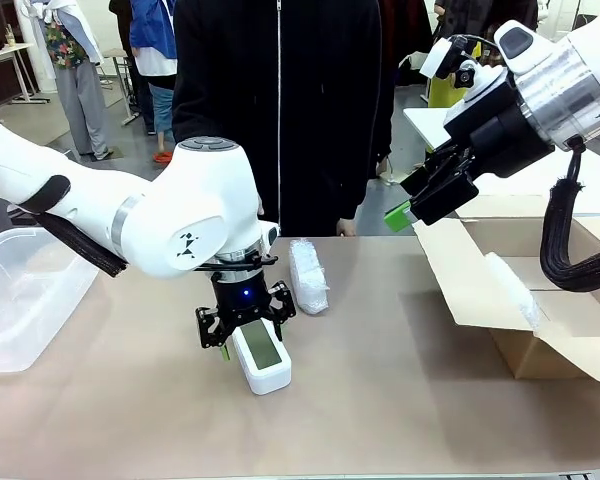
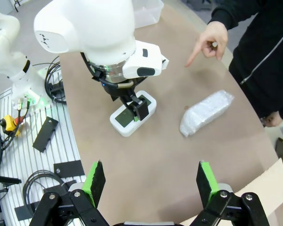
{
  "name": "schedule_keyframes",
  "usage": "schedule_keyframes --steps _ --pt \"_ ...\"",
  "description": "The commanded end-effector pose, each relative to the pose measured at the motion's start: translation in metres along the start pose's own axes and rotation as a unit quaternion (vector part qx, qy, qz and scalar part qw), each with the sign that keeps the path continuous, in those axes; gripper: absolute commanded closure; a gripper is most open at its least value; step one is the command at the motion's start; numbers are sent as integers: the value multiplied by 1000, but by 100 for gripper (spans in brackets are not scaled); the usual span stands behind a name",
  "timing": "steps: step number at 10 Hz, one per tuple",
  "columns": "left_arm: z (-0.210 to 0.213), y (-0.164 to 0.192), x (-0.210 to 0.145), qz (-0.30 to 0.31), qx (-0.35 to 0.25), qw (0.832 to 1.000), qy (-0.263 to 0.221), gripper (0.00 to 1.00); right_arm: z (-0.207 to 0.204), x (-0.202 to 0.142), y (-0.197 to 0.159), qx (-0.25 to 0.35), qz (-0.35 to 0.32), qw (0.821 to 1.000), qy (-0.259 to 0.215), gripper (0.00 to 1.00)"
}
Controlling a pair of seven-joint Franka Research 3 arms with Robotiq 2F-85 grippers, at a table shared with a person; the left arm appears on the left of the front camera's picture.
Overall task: Separate and place wrapped and unwrapped clocks.
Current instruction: Pick up the Digital clock indicated by the person.
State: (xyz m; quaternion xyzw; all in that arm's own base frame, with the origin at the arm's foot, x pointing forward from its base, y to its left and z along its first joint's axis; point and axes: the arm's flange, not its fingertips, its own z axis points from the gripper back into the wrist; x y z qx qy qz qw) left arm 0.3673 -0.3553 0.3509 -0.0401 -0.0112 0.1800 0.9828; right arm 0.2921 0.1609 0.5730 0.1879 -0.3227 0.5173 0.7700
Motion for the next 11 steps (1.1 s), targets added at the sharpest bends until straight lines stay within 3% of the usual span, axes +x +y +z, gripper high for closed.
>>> schedule_keyframes --steps 1,11 --pt "-4 -10 8 -17 -5 1000 -15 0 0 -1 -1 5 3 1000 2 0" --pt "-31 -21 22 -35 14 999 20 0 0 -1 -1 5 3 1000 2 0"
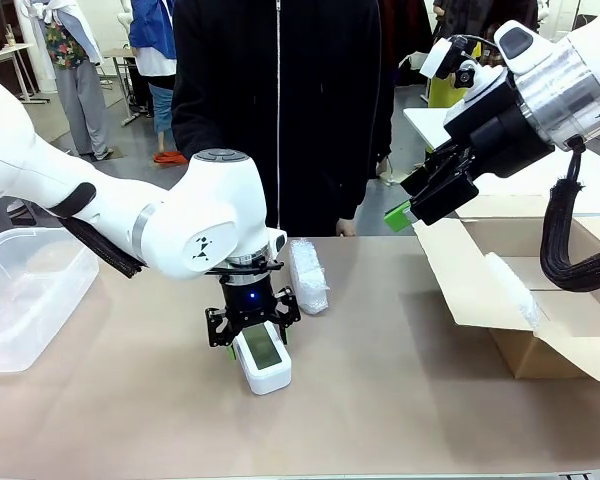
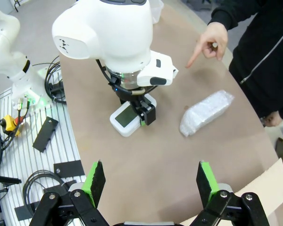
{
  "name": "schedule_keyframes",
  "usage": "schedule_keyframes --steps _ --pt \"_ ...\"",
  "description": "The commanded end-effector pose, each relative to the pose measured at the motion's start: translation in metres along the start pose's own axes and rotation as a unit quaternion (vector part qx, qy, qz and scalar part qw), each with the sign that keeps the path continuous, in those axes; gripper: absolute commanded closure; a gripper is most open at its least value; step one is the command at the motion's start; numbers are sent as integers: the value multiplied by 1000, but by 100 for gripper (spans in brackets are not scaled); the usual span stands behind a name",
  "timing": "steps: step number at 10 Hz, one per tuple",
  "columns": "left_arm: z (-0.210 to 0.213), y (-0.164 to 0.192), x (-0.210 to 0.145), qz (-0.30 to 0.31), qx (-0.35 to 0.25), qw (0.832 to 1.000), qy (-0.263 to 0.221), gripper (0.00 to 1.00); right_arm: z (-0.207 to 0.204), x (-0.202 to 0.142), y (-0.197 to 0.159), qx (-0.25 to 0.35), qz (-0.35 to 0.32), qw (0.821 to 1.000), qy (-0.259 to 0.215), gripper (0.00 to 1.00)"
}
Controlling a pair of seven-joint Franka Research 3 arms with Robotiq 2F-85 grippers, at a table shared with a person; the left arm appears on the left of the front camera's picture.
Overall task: Separate and place wrapped and unwrapped clocks.
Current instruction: Pick up the Digital clock indicated by the person.
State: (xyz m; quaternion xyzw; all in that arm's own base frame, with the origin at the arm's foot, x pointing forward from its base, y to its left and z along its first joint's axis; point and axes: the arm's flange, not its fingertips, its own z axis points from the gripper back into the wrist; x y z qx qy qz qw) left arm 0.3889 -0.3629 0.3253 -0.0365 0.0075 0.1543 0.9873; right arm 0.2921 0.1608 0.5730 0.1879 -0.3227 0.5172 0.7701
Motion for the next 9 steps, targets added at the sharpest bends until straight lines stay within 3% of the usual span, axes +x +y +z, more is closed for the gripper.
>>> schedule_keyframes --steps 1,5,6,7,8,9 --pt "-10 -10 8 -7 0 1000 11 0 0 -1 -1 5 3 1000 2 0" --pt "-11 -10 11 3 1 1000 19 0 0 -1 -1 5 3 1000 2 0" --pt "-11 -9 11 5 10 1000 21 18 0 -1 -1 5 3 1000 2 0" --pt "-11 -8 11 5 14 1000 23 19 0 -1 -1 5 3 1000 2 0" --pt "-11 -8 11 5 16 1000 23 37 0 -1 -1 5 3 1000 2 0" --pt "-10 -8 11 6 16 1000 23 38 0 -1 -1 5 3 1000 2 0"
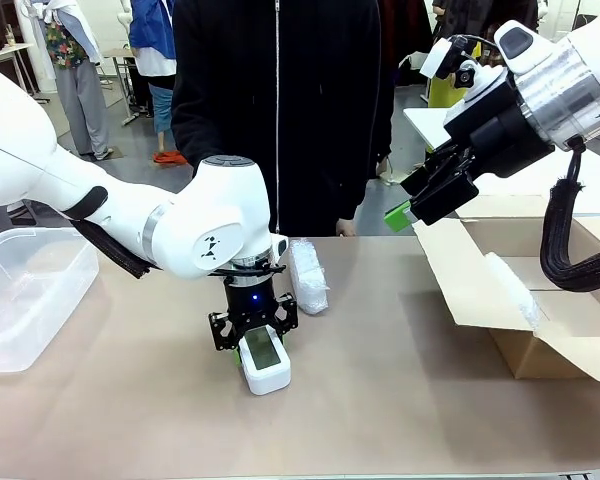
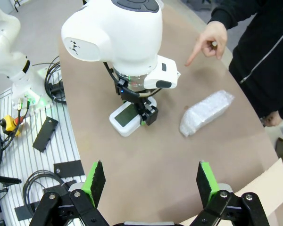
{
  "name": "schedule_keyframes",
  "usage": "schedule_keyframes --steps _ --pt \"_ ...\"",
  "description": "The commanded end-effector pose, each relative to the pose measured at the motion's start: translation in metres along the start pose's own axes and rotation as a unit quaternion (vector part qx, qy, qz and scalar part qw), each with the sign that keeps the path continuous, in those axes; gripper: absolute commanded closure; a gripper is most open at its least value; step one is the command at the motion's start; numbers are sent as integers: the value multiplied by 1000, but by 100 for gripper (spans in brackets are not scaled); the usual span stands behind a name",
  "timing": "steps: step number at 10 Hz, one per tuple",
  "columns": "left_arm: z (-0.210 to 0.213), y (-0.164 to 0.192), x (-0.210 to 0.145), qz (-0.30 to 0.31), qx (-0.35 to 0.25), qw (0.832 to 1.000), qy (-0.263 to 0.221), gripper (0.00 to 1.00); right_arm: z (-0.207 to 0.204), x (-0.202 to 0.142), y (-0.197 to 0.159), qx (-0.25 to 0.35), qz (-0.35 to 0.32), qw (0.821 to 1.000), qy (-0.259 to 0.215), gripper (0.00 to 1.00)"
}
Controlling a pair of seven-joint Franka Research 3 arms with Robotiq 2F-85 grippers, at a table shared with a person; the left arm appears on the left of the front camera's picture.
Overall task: Separate and place wrapped and unwrapped clocks.
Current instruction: Pick up the Digital clock indicated by the person.
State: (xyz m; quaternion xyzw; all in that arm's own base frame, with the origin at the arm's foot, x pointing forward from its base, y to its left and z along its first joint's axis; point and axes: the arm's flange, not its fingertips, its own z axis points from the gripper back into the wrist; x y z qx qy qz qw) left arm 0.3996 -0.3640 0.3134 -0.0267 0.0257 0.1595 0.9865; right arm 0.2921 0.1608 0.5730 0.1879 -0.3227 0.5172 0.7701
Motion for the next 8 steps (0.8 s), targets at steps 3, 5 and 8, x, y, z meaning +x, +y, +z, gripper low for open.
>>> schedule_keyframes --steps 3,5,8 --pt "4 -2 0 0 -8 1000 2 51 0 -1 -1 5 3 1000 2 0" --pt "28 7 -8 11 -17 1000 -22 51 0 -1 -1 5 3 1000 2 0" --pt "113 34 -45 -16 -24 996 -82 51 0 -1 -1 5 3 1000 2 0"
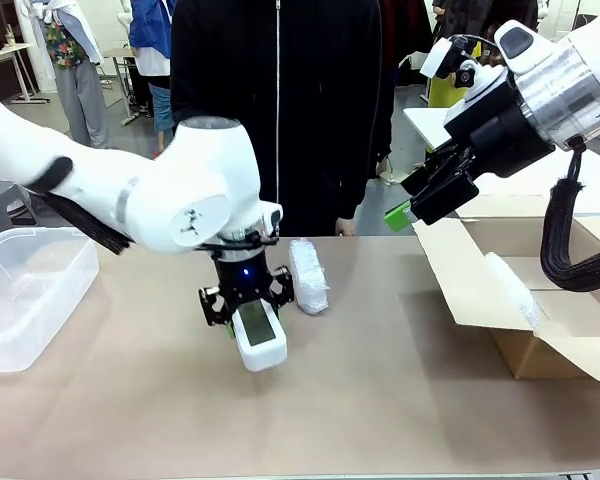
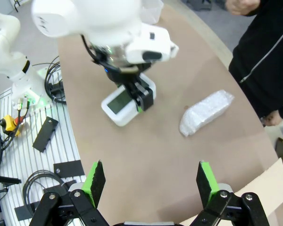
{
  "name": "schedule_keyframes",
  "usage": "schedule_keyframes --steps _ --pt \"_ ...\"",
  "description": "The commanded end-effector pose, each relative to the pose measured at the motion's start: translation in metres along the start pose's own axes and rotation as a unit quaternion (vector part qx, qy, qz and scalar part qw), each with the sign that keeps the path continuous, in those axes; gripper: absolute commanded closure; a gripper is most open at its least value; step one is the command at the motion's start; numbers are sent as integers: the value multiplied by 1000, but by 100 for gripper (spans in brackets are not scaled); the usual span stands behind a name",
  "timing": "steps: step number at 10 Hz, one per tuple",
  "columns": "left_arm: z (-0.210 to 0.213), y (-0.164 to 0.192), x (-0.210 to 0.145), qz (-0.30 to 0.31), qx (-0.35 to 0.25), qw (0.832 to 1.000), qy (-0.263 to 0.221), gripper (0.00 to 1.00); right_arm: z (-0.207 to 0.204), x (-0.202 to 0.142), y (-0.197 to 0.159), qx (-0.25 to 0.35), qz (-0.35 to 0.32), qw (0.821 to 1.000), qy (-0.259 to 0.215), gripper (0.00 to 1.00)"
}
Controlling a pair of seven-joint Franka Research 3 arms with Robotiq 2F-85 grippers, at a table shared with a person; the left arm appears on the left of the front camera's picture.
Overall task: Separate and place wrapped and unwrapped clocks.
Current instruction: Pick up the Digital clock indicated by the person.
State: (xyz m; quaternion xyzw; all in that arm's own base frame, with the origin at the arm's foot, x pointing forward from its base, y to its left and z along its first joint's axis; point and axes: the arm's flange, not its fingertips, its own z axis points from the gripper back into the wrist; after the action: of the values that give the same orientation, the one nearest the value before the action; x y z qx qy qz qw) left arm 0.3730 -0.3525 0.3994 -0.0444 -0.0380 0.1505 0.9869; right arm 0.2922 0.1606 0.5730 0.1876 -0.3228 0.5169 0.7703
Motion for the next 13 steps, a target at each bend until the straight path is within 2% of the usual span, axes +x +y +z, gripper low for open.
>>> schedule_keyframes --steps 1,3,4,6,7,8,9,13 --pt "63 26 -18 -18 -6 999 -34 51 0 -1 0 5 3 1000 2 0" --pt "129 51 -30 -38 -22 997 -57 51 0 -1 0 5 3 1000 2 0" --pt "157 61 -45 -36 -27 993 -106 51 0 -1 0 5 3 1000 2 0" --pt "187 75 -71 -76 -39 985 -147 51 0 -1 0 5 3 1000 2 0" --pt "189 77 -69 -105 -43 984 -137 51 0 -1 0 5 3 1000 2 0" --pt "164 68 -42 -109 -8 992 -66 51 0 -1 0 5 3 1000 2 0" --pt "200 69 -76 -73 -39 986 -143 51 0 -1 0 5 3 1000 2 0" --pt "200 69 -76 -73 -39 986 -143 51 0 -1 0 5 3 1000 2 0"
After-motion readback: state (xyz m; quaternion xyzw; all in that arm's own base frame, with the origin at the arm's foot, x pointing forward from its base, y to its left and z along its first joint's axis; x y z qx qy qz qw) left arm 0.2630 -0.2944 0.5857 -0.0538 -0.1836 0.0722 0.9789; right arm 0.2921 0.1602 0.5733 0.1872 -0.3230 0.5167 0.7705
